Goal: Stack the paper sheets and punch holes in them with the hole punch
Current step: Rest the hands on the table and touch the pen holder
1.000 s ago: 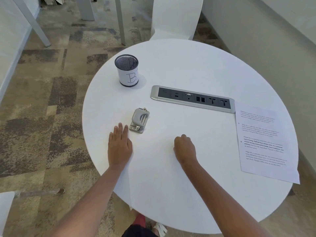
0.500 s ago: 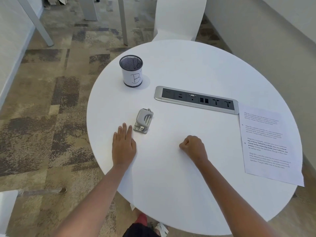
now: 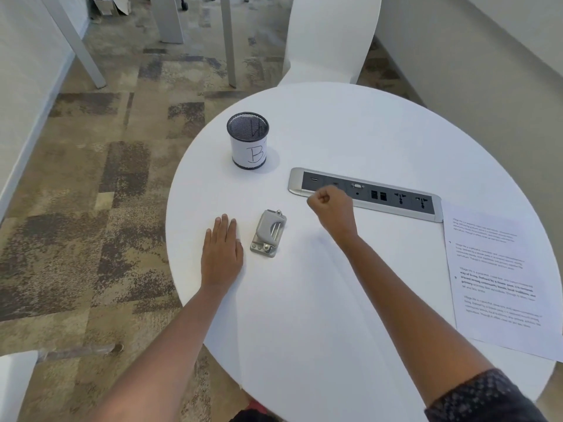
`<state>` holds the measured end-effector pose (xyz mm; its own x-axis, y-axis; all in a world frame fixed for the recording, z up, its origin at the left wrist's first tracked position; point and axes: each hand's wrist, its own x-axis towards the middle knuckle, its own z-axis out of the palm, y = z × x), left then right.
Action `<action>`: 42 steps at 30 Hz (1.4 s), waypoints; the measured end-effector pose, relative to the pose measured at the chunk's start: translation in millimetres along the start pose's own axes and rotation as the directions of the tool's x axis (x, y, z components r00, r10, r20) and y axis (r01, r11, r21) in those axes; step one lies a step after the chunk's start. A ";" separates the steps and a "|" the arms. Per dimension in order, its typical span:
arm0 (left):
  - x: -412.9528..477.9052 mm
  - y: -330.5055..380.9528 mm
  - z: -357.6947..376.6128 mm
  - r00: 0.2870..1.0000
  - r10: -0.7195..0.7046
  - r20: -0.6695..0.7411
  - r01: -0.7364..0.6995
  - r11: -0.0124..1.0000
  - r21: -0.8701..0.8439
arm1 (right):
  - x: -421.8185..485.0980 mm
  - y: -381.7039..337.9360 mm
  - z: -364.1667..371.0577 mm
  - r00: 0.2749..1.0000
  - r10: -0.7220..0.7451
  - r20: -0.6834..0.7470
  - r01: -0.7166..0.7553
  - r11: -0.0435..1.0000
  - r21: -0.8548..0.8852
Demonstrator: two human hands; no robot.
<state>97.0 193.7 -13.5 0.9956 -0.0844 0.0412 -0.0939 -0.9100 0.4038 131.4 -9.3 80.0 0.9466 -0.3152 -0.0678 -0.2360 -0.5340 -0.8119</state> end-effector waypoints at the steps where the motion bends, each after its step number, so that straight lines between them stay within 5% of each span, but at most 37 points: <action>1: 3.9 -1.5 -0.2 1.000 0.001 0.005 -0.001 1.000 0.004 | 8.9 -11.4 3.9 0.999 -0.033 0.000 0.033 0.999 0.011; 15: 47.8 -11.4 1.5 0.999 0.039 0.023 -0.039 0.999 -0.015 | 106.2 -106.4 55.0 0.959 -0.267 0.089 0.274 0.959 -0.076; 23: 46.0 -14.8 4.3 0.999 0.045 -0.001 -0.045 0.999 -0.009 | 127.7 -114.4 78.0 0.967 -0.208 0.146 0.239 0.937 -0.255; 35: 47.3 -13.2 4.4 0.998 0.052 -0.023 -0.051 0.998 0.035 | 128.7 -106.5 81.1 0.982 -0.163 0.092 0.179 0.960 -0.214; 42: 45.7 -14.0 4.2 0.998 0.056 -0.032 -0.055 0.998 0.031 | 113.2 -89.0 66.3 0.993 -0.119 0.024 0.120 0.992 -0.048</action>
<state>143.9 200.8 -21.1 0.9881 -0.1226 0.0931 -0.1488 -0.9160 0.3727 274.2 54.6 106.2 0.9730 -0.2302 0.0154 -0.1308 -0.6054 -0.7851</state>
